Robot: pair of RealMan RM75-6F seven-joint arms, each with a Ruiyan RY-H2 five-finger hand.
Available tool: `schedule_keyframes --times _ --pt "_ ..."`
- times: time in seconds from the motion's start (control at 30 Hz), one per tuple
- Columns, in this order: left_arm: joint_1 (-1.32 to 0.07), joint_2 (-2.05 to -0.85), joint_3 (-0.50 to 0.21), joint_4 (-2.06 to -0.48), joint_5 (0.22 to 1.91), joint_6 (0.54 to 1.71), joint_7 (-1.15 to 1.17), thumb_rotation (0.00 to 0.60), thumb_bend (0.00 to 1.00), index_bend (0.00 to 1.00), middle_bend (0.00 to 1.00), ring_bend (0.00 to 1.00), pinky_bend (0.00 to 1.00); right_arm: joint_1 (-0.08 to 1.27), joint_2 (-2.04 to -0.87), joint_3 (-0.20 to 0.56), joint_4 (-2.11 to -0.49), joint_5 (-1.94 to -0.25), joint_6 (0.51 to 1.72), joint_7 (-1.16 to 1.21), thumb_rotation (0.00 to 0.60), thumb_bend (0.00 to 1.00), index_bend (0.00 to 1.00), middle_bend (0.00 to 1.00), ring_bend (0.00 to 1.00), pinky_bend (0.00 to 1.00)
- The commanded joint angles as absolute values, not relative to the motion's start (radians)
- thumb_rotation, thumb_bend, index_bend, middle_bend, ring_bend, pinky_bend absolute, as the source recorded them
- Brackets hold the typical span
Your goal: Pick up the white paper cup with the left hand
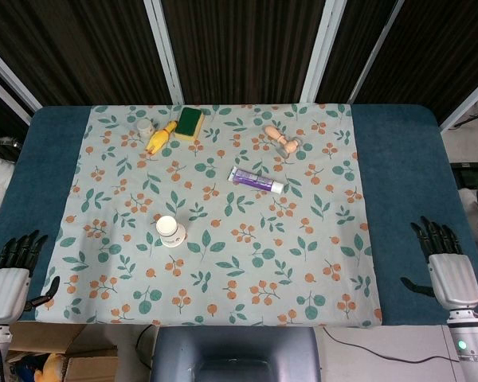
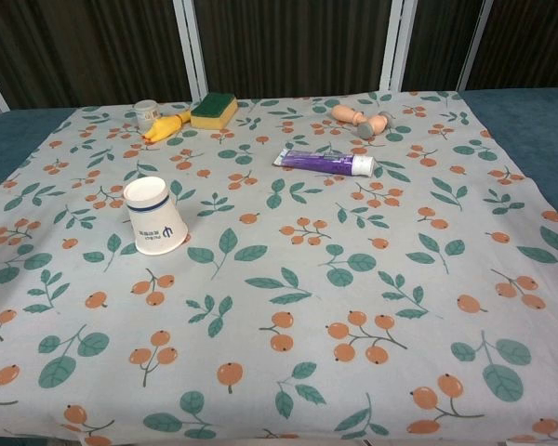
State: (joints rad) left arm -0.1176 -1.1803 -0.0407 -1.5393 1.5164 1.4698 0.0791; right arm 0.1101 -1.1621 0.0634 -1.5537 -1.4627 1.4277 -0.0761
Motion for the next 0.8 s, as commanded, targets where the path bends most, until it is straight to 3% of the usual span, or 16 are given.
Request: schedule_keyframes --times 0.03,0.27,0.5,0.63,0.8 --pt "-0.19 -1.153 -0.068 -1.603 1.558 1.417 0.142 0.438 0.39 0.0 0.0 0.0 0.0 0.115 -1.165 0.068 -1.554 -1.461 1.424 -0.079 0.6 0.22 0.0 0.0 0.0 0.0" --pt "-0.339 -1.123 -0.134 -1.72 1.558 1.262 0.242 0.438 0.39 0.0 0.0 0.0 0.0 0.116 -1.153 0.072 -1.572 -1.458 1.428 -0.1 0.6 0.22 0.0 0.0 0.0 0.0" --pt "-0.515 -1.149 -0.19 -1.786 1.453 1.022 0.354 0.451 0.37 0.0 0.0 0.0 0.0 0.103 -1.143 0.077 -1.574 -1.443 1.441 -0.091 0.6 0.22 0.0 0.0 0.0 0.0" --pt "-0.618 -1.19 -0.207 -1.78 1.35 0.88 0.424 0.587 0.33 0.0 0.0 0.0 0.0 0.099 -1.143 0.074 -1.568 -1.439 1.44 -0.09 0.6 0.22 0.0 0.0 0.0 0.0" --pt "-0.711 -1.252 -0.209 -1.749 1.235 0.795 0.533 0.6 0.33 0.0 0.0 0.0 0.0 0.098 -1.14 0.077 -1.572 -1.442 1.445 -0.088 0.6 0.22 0.0 0.0 0.0 0.0"
